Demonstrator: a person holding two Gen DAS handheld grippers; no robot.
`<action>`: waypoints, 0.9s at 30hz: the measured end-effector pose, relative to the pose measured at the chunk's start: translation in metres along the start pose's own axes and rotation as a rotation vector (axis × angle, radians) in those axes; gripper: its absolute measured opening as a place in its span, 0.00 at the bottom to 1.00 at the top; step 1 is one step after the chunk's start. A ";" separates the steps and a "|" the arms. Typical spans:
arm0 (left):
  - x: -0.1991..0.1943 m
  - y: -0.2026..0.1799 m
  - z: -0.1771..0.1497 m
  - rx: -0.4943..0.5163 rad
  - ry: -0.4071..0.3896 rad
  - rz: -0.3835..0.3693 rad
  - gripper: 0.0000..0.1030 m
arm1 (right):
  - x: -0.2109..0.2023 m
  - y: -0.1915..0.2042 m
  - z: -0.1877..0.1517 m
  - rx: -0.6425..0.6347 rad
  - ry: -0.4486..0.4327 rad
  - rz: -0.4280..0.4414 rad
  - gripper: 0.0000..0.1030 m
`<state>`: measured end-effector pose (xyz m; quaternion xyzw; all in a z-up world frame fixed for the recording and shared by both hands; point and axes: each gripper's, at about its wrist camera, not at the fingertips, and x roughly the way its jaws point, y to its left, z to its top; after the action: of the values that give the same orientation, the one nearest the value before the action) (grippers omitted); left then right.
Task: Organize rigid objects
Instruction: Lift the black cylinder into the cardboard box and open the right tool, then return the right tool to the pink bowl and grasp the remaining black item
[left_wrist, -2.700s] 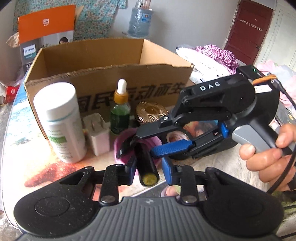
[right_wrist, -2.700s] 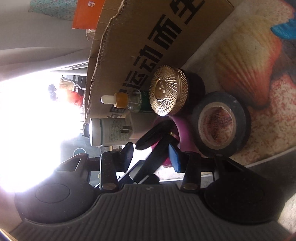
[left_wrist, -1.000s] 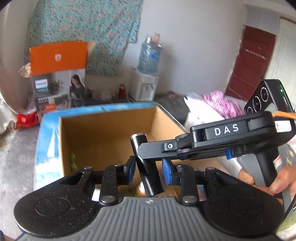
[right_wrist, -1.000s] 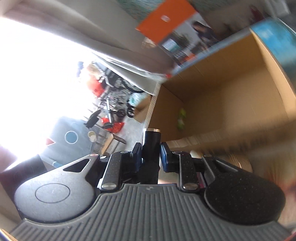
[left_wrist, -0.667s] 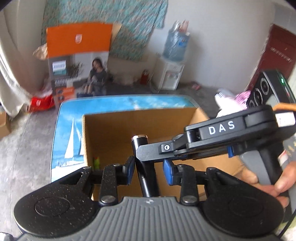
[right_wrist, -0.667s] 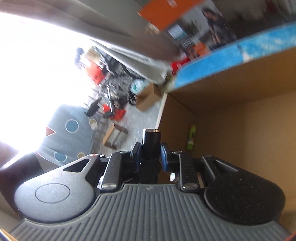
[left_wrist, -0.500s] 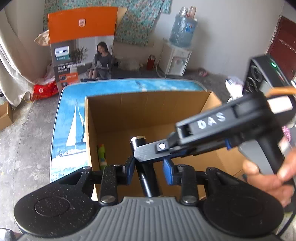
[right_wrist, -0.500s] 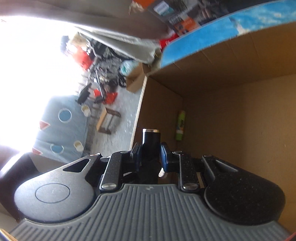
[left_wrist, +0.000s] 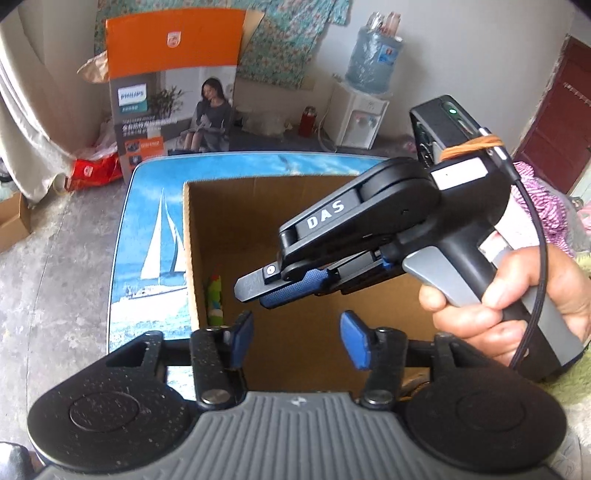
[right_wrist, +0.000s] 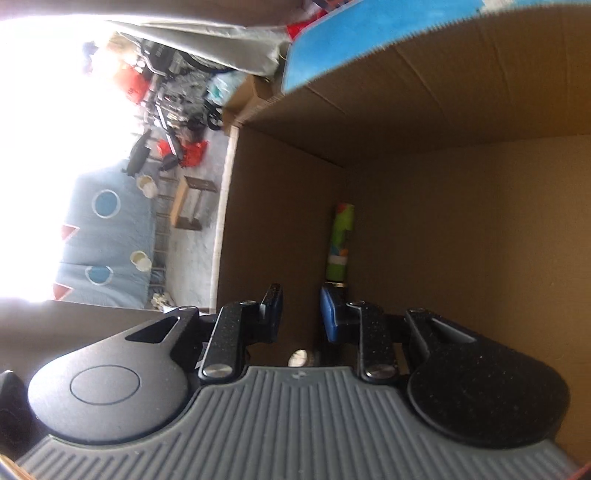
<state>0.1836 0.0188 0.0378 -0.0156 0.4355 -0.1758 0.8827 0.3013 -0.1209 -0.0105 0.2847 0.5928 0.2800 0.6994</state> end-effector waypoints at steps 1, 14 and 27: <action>-0.004 -0.002 -0.001 0.000 -0.014 -0.010 0.60 | -0.008 0.002 -0.004 -0.007 -0.018 0.006 0.24; -0.064 -0.040 -0.032 0.065 -0.202 -0.111 0.92 | -0.154 -0.020 -0.134 -0.061 -0.411 0.122 0.32; -0.086 -0.068 -0.101 0.122 -0.200 -0.194 1.00 | -0.153 -0.076 -0.272 0.002 -0.552 0.059 0.52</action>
<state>0.0375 -0.0044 0.0533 -0.0213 0.3304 -0.2837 0.8999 0.0152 -0.2659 -0.0005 0.3683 0.3714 0.2115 0.8257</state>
